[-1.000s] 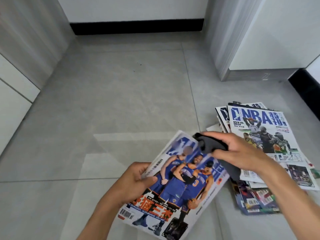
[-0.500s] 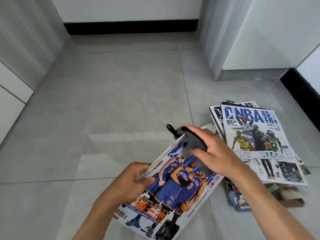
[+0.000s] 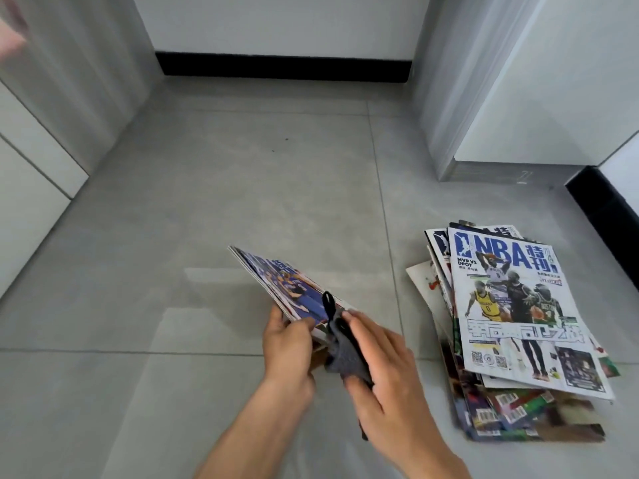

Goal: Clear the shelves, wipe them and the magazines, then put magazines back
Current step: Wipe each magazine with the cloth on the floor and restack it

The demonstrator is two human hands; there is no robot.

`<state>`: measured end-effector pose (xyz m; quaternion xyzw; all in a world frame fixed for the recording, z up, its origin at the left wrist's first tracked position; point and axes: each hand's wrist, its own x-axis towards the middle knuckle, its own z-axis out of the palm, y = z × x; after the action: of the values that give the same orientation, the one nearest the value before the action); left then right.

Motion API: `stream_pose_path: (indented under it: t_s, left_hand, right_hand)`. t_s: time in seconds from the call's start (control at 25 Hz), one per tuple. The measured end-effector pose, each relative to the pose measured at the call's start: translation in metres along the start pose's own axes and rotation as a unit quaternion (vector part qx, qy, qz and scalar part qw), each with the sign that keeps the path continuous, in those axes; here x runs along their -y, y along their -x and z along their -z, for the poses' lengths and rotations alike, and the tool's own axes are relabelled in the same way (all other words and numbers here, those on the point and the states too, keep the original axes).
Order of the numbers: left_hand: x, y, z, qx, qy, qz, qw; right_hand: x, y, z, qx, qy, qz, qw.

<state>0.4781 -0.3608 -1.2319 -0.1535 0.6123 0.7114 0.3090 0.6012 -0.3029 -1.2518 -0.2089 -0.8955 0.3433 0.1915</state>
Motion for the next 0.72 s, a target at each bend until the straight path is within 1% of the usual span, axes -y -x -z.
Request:
stream_pose_path:
  t_s: [0.08,0.16,0.2,0.28,0.32,0.36,0.4,0.44,0.48,0.52,0.56,0.64,0.68,0.72]
  left_hand:
    - [-0.004,0.001,-0.001,-0.018,0.011,-0.006,1.0]
    - [-0.005,0.007,-0.004,-0.019,0.0,-0.006,1.0]
    - [-0.003,0.01,-0.005,-0.007,-0.004,-0.004,1.0]
    - [-0.005,0.015,-0.008,0.053,0.018,0.002,0.998]
    - [-0.008,0.013,-0.004,0.084,0.016,-0.013,0.996]
    - [-0.011,0.008,0.003,0.104,-0.02,-0.052,0.993]
    - [-0.014,0.001,0.014,0.105,-0.091,-0.115,0.984]
    - [-0.018,-0.011,0.028,0.088,-0.184,-0.183,0.962]
    - [-0.023,-0.023,0.043,0.071,-0.278,-0.233,0.929]
    - [-0.028,-0.032,0.056,0.073,-0.344,-0.255,0.901]
    - [-0.033,-0.037,0.065,0.106,-0.367,-0.245,0.891]
    - [-0.038,-0.043,0.075,0.216,-0.346,-0.182,0.895]
    - [-0.038,-0.04,0.075,0.254,-0.321,-0.16,0.898]
    - [-0.035,-0.037,0.072,0.261,-0.293,-0.163,0.905]
  right_hand:
    - [0.005,0.006,-0.003,0.031,0.083,0.005,0.996]
    - [0.013,-0.001,0.0,0.032,0.208,0.005,0.978]
    - [0.017,-0.007,0.003,0.023,0.243,-0.006,0.97]
    - [0.016,-0.02,0.016,0.008,0.269,-0.018,0.963]
    - [0.009,-0.027,0.026,-0.001,0.258,-0.017,0.966]
    - [0.001,-0.032,0.039,-0.007,0.223,-0.025,0.975]
    - [-0.008,-0.034,0.056,-0.004,0.171,-0.042,0.984]
    - [-0.016,-0.035,0.074,0.018,0.111,-0.059,0.992]
    - [-0.023,-0.031,0.091,0.058,0.058,-0.07,0.994]
    - [-0.03,-0.026,0.105,0.091,0.013,-0.085,0.992]
    - [-0.034,-0.02,0.117,0.117,-0.024,-0.108,0.987]
    - [-0.038,-0.012,0.13,0.157,-0.064,-0.133,0.977]
    - [-0.039,-0.01,0.132,0.172,-0.049,-0.128,0.976]
    - [-0.037,-0.011,0.133,0.186,-0.006,-0.115,0.976]
